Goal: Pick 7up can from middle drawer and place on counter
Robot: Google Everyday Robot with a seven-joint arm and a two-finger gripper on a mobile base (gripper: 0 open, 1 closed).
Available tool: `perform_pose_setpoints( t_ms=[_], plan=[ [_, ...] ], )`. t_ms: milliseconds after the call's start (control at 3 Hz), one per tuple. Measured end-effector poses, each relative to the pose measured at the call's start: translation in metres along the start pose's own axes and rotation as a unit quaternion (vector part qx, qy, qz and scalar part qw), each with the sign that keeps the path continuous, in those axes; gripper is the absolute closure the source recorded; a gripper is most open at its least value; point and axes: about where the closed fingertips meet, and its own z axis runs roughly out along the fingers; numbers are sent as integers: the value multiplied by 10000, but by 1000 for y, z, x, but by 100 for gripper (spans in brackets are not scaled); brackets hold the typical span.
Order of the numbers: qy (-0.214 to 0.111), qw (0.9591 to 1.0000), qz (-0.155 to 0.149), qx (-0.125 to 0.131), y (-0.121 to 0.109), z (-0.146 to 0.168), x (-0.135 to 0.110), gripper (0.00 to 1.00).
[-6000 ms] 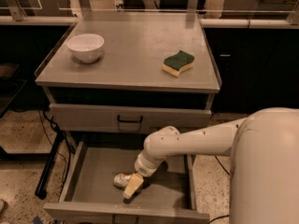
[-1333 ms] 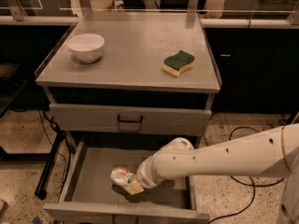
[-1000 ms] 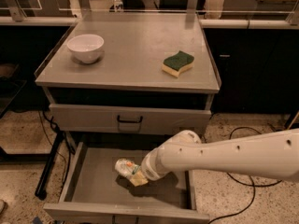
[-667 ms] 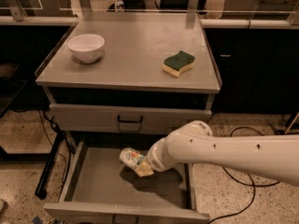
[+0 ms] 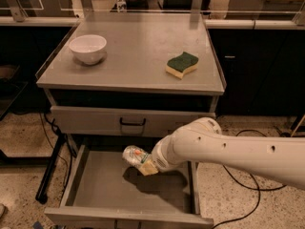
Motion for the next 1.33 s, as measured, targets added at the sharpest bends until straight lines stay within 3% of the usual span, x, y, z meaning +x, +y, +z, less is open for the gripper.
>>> perform_pose_setpoints(
  t_ms=[667,1333],
  plan=[
    [-205,9971,-330,659,-18,-84,-39,100],
    [-333,9955,-359,814,-21,-102,-52,100]
  ],
)
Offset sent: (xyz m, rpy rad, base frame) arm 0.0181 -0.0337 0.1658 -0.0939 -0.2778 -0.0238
